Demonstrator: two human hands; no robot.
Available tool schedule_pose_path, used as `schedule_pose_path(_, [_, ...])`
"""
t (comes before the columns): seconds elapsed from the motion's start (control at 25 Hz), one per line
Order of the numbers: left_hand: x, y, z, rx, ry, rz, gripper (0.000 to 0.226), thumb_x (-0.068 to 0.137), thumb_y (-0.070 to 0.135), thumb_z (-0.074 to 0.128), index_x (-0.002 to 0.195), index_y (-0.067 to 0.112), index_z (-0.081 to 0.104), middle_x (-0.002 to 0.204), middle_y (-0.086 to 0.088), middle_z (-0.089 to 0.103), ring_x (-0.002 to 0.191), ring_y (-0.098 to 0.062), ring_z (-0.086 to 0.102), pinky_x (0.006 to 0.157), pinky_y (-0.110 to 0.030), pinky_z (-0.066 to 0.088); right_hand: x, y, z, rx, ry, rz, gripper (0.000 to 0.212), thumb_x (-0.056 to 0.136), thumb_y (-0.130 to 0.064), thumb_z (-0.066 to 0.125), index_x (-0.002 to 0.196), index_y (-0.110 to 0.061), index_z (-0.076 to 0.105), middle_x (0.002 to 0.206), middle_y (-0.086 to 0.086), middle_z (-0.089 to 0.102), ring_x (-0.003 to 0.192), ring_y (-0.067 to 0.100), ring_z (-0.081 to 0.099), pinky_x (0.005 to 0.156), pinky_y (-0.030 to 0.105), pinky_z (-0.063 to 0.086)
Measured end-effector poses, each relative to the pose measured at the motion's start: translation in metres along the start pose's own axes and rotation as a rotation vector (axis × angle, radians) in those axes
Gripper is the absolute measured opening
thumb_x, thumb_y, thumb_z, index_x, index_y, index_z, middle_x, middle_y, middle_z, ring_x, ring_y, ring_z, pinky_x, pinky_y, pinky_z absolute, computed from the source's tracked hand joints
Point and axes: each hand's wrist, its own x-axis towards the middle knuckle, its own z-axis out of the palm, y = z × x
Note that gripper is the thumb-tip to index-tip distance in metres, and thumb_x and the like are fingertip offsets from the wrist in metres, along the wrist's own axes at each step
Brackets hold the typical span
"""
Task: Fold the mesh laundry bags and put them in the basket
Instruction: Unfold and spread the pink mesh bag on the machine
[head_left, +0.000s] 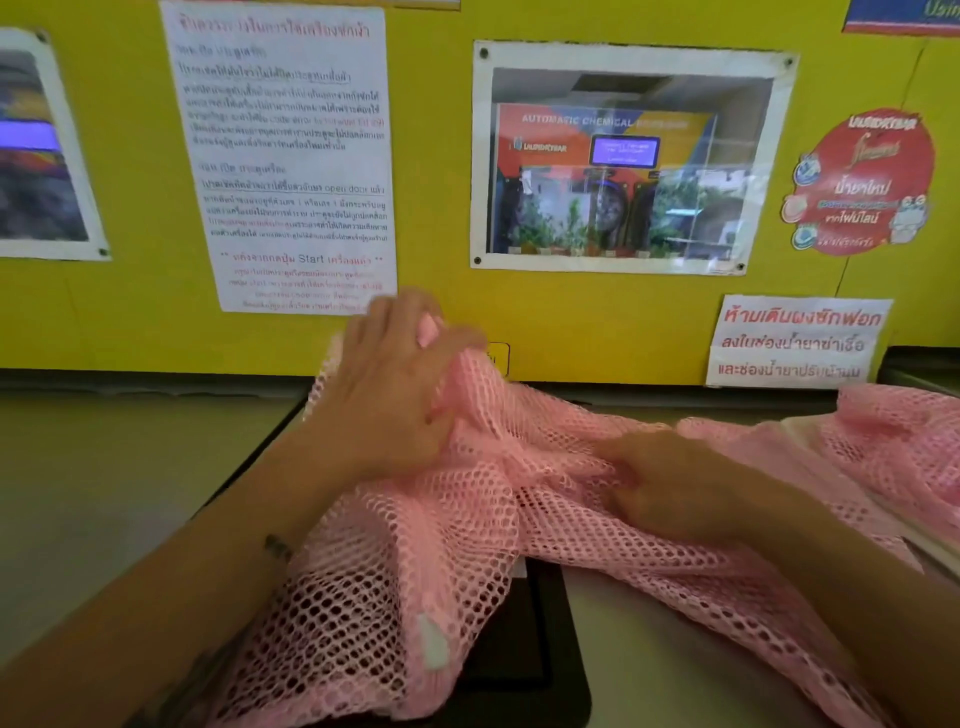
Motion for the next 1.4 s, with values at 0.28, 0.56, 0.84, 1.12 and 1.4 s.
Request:
schedule_pose_path(0.28, [-0.004, -0.005, 0.004, -0.591, -0.109, -0.513, 0.029, 0.095, 0.021, 0.051, 0.122, 0.029, 0.059, 0.093, 0.005, 0.073, 0.079, -0.017, 0.066, 0.068, -0.031, 0.053, -0.006, 0.02, -0.02, 0.065, -0.022, 0.168, 0.059, 0.085, -0.052, 0.054, 0.139, -0.03, 0.048, 0.149, -0.003, 0.047, 0.13, 0.018, 0.047, 0.11, 0.043, 0.037])
schedule_pose_path(0.56, [-0.016, 0.002, 0.047, -0.096, -0.908, -0.441, 0.071, 0.088, 0.07, 0.023, 0.152, 0.04, 0.014, 0.163, -0.001, 0.006, 0.149, -0.03, 0.008, 0.116, -0.062, 0.008, -0.006, -0.003, 0.002, 0.249, -0.146, -0.143, 0.068, 0.088, -0.062, 0.052, 0.149, -0.043, 0.028, 0.15, -0.021, 0.034, 0.129, 0.002, 0.039, 0.106, 0.028, 0.032])
schedule_pose_path(0.84, [-0.017, -0.043, 0.025, 0.053, -0.513, -0.503, 0.049, 0.093, 0.046, 0.022, 0.114, 0.025, 0.061, 0.134, -0.006, 0.053, 0.12, -0.031, 0.049, 0.103, -0.046, 0.04, -0.006, 0.016, -0.012, 0.101, -0.107, -0.057, 0.078, 0.083, -0.042, 0.072, 0.148, -0.044, 0.029, 0.157, -0.012, 0.03, 0.141, 0.011, 0.03, 0.115, 0.034, 0.023])
schedule_pose_path(1.12, [-0.018, -0.007, -0.006, -0.424, -0.638, -0.426, 0.045, 0.09, 0.053, 0.054, 0.133, 0.036, 0.052, 0.138, 0.001, 0.051, 0.123, -0.02, 0.052, 0.101, -0.035, 0.042, -0.005, 0.003, -0.005, 0.179, -0.181, -0.176, 0.064, 0.08, -0.061, 0.065, 0.138, -0.05, 0.039, 0.148, -0.017, 0.038, 0.132, 0.005, 0.038, 0.114, 0.037, 0.031])
schedule_pose_path(1.4, [-0.021, -0.014, -0.004, -0.188, -1.085, -0.304, 0.09, 0.08, 0.062, 0.062, 0.152, 0.041, 0.013, 0.165, 0.0, 0.002, 0.15, -0.023, 0.009, 0.121, -0.046, 0.009, -0.014, 0.0, -0.013, 0.201, -0.148, -0.192, 0.08, 0.08, -0.053, 0.071, 0.146, -0.052, 0.027, 0.156, -0.022, 0.025, 0.141, 0.004, 0.026, 0.114, 0.031, 0.021])
